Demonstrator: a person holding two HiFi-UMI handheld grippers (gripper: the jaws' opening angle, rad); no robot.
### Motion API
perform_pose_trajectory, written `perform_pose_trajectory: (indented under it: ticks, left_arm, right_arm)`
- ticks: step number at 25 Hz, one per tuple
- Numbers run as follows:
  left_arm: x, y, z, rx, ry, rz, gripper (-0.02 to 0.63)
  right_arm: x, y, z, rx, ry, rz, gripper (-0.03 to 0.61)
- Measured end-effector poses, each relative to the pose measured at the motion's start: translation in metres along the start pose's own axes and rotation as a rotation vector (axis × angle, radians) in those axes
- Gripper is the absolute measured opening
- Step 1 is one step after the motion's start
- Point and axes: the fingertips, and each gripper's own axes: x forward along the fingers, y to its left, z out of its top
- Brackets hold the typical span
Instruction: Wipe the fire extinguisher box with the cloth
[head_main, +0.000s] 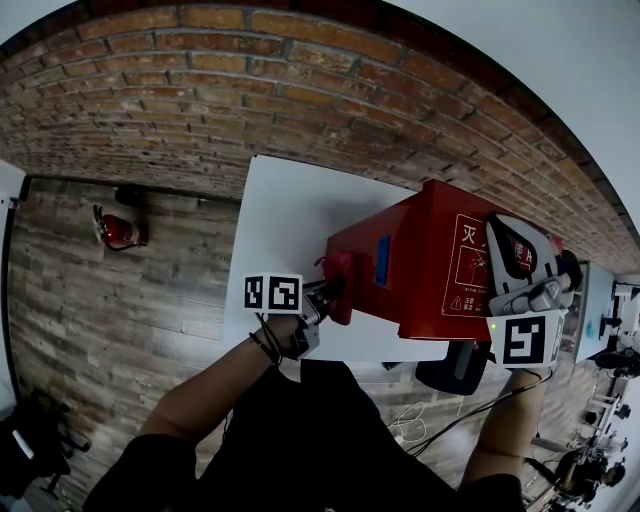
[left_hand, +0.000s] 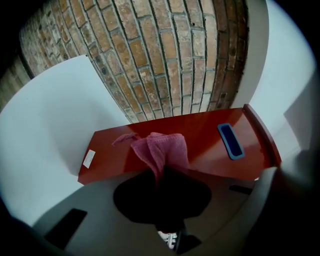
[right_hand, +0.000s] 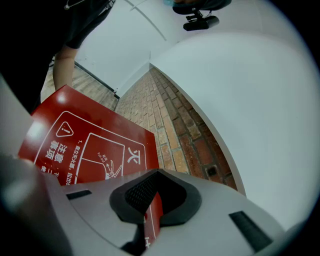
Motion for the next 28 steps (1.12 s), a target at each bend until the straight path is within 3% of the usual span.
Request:
perform_pose_trajectory:
  ticks: [28]
  left_arm:
    - [-0.017, -0.079, 0.005, 0.004, -0.061, -0.194, 0.060]
  right_arm:
    - [0.000, -0.001, 0.002, -0.005, -0.006, -0.003, 0.017]
